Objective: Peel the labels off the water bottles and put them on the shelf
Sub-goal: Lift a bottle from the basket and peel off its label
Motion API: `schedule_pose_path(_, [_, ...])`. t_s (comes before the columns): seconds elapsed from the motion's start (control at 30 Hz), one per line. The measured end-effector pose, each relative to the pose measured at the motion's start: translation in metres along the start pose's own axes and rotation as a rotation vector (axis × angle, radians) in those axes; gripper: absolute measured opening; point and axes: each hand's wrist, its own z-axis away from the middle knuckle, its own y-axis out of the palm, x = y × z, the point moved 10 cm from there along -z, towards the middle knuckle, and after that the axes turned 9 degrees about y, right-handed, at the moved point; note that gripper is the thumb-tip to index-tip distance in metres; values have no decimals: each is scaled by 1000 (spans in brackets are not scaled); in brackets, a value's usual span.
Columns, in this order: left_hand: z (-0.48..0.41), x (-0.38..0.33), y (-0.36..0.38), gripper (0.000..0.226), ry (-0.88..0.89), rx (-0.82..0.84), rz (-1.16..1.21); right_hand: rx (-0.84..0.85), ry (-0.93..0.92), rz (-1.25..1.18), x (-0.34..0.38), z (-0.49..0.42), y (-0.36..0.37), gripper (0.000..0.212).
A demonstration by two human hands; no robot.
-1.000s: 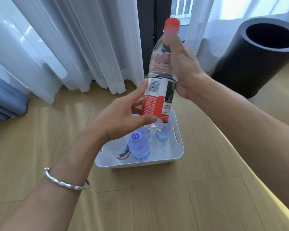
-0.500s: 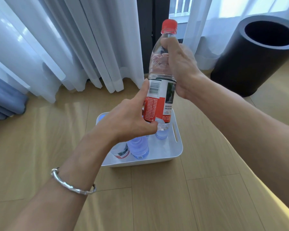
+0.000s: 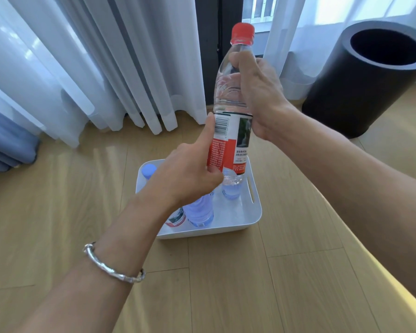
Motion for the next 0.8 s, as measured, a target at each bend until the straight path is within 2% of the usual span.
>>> schedule_pose_path(0.1, [0,-5,-11,84,48,-89,-37,15,20,-50,-2,1,0,37])
schedule_pose_path(0.27, [1,-2,2,100,33,72,176,2,19,-52,-1,2,-4,34])
schedule_pose_path(0.37, [0,2,1,106,7,51,193,-3,8,-47,1,2,-4,31])
schedule_pose_path(0.8, [3,2,2,102,-30,-37,203,-30,-37,14,3,-4,-3,36])
